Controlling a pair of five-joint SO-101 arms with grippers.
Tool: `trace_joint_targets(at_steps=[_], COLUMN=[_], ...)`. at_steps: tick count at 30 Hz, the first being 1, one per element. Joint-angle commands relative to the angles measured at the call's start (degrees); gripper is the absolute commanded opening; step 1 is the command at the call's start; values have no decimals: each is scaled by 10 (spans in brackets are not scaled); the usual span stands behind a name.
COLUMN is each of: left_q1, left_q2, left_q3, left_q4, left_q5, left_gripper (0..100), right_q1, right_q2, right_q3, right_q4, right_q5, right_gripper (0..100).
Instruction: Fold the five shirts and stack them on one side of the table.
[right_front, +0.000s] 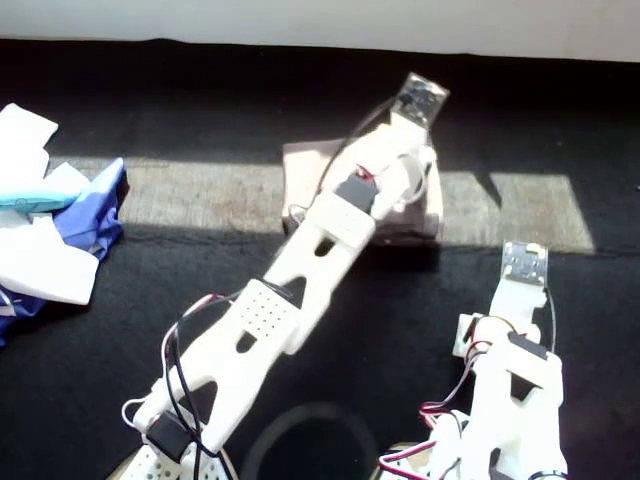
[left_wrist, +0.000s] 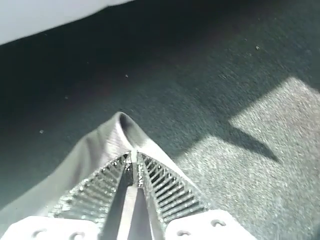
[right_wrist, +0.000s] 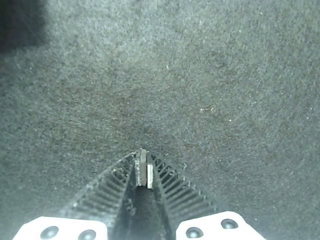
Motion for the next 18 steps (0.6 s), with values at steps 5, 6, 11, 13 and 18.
trace_joint_targets(at_steps=[5, 6, 11, 13, 18], left_q1=[32, 29, 10, 3, -11], left_q2=[1, 0, -28, -66, -193], left_q3=[-11, -12, -36, -35, -35], left_q4=[-5, -5, 16, 72, 305], left_q5=[-1, -1, -1, -1, -1], left_gripper=[10, 10, 10, 10, 11], right_q1=[11, 11, 11, 11, 11], right_q2=[5, 5, 5, 5, 5], right_q3=[1, 1, 1, 1, 1], right_q4=[-11, -11, -11, -11, -11], right_q5=[1, 1, 1, 1, 1], right_gripper=[7, 7, 7, 7, 7])
